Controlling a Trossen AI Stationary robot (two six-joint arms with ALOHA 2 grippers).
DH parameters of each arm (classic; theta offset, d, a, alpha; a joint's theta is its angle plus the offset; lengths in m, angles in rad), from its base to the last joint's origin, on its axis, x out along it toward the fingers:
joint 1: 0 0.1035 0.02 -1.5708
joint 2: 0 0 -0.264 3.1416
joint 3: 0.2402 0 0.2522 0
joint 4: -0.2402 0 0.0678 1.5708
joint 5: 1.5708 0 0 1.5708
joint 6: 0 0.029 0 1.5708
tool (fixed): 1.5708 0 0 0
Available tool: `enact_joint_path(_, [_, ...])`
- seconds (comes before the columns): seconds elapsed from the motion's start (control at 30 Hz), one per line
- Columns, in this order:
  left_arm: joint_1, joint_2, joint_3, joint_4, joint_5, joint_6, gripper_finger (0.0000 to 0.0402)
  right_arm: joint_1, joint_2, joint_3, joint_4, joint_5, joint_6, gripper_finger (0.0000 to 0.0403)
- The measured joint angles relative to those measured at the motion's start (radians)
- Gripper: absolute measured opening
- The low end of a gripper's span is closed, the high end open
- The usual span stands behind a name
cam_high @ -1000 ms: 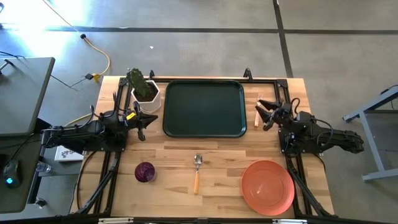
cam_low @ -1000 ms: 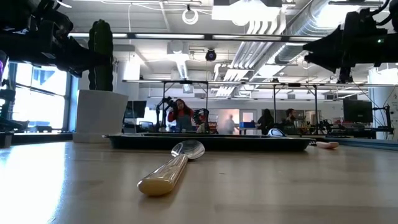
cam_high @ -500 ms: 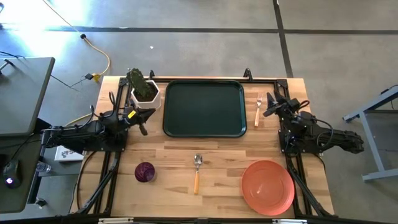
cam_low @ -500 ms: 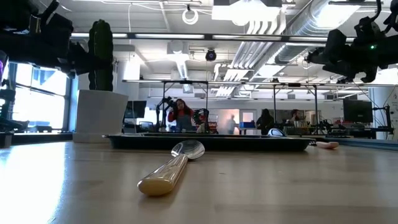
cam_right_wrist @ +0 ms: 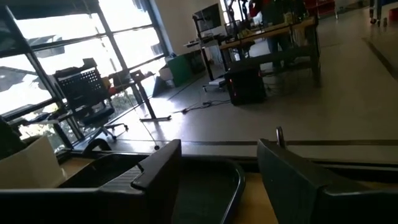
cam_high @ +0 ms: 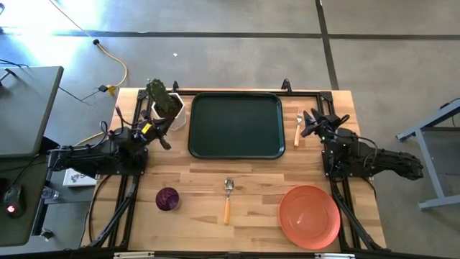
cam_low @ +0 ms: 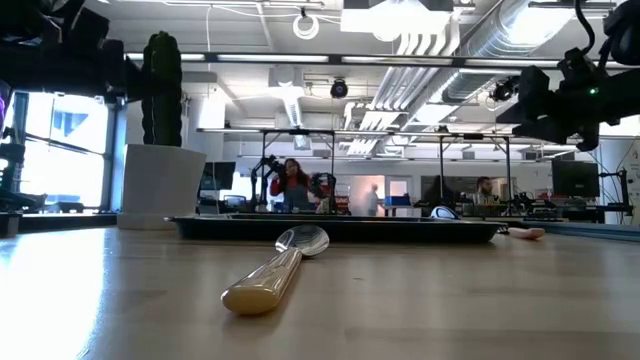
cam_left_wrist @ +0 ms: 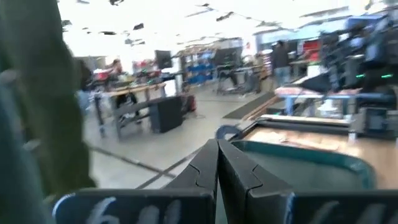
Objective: Pick and place plate/cup/fork/spoon on tray
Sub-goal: Put the orange plate on the dark green tray
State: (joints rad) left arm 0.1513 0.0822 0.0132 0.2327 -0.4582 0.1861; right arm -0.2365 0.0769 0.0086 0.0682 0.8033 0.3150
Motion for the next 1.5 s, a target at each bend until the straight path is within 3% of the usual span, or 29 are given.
enact_joint_path(0.13, [0.000,0.018,0.000,-0.073,0.090,0.033,0.0002,-0.001,0.063,0.000,0.031,-0.025,-0.050,0.0201])
enact_joint_path(0.23, [0.000,0.049,0.000,-0.084,0.134,-0.008,0.0008,-0.022,0.131,0.000,0.177,-0.037,-0.161,0.0201])
enact_joint_path(0.43, [0.000,0.123,0.000,-0.096,0.147,-0.011,0.0028,-0.060,0.289,0.000,0.398,-0.329,-0.203,0.0201])
enact_joint_path(0.7, [-0.001,0.175,0.000,0.028,0.241,-0.026,0.0037,-0.038,0.509,0.000,0.487,-0.268,0.020,0.0201])
enact_joint_path(0.9, [0.010,0.226,0.000,0.165,0.310,0.075,0.0037,0.030,0.681,0.000,0.550,-0.222,0.125,0.0201])
enact_joint_path(1.07, [0.013,0.296,0.000,0.284,0.274,0.051,0.0047,0.090,0.876,0.030,0.815,-0.176,0.009,0.0201])
enact_joint_path(1.17, [0.013,0.335,0.000,0.357,0.246,0.031,0.0062,0.096,0.966,0.149,0.896,-0.229,-0.092,0.0201])
enact_joint_path(1.23, [0.011,0.350,0.009,0.344,0.258,0.019,0.0076,0.096,1.011,0.253,0.817,-0.319,-0.162,0.0201])
enact_joint_path(1.33, [-0.001,0.377,0.024,0.287,0.307,-0.001,0.0102,0.097,1.065,0.454,0.527,-0.378,-0.222,0.0201])
enact_joint_path(1.5, [-0.052,0.446,0.036,0.249,0.374,-0.131,0.0139,0.098,1.176,0.758,-0.085,-0.242,-0.086,0.0201])
